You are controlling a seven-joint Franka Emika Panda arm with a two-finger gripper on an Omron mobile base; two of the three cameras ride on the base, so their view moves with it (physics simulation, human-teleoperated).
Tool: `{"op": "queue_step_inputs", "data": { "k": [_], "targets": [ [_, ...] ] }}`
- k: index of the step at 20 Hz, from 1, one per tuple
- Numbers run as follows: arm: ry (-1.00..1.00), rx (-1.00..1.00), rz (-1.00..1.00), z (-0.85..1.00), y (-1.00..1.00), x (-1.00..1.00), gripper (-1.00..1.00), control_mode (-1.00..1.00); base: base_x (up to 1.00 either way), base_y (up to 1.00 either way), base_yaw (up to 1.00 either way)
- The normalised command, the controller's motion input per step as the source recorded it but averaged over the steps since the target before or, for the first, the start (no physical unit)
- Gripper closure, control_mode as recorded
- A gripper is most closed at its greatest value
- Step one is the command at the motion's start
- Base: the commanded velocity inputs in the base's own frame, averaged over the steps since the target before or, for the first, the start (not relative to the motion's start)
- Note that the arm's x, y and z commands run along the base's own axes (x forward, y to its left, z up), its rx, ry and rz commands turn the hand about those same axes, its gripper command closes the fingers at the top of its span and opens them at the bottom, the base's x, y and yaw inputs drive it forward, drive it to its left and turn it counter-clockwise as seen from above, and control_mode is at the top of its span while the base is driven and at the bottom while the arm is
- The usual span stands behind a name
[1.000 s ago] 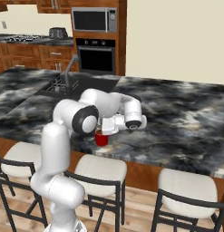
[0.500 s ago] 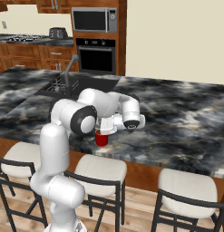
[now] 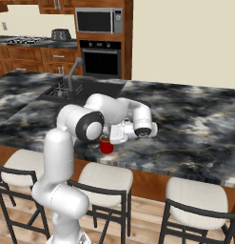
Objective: Pick up the marshmallow and place it in the cup of hot chocolate on the dining counter.
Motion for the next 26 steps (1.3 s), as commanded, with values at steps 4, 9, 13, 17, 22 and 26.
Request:
{"op": "queue_step_inputs", "data": {
  "k": [4,9,13,17,22,26],
  "targets": [
    [0.00,-0.01,0.00,-0.19,-0.06,0.00,1.00,-1.00,0.00,0.00,0.00],
    [0.00,-0.01,0.00,-0.12,0.00,0.01,1.00,-1.00,0.00,0.00,0.00],
    [0.00,-0.01,0.00,-0.09,0.01,0.06,1.00,-1.00,0.00,0.00,0.00],
    [0.00,-0.01,0.00,-0.07,0.01,0.11,1.00,-1.00,0.00,0.00,0.00],
    [0.00,-0.06,0.00,-0.13,0.19,0.06,1.00,-1.00,0.00,0.00,0.00],
    [0.00,-0.02,0.00,-0.07,0.06,0.10,1.00,-1.00,0.00,0.00,0.00]
  ]
}}
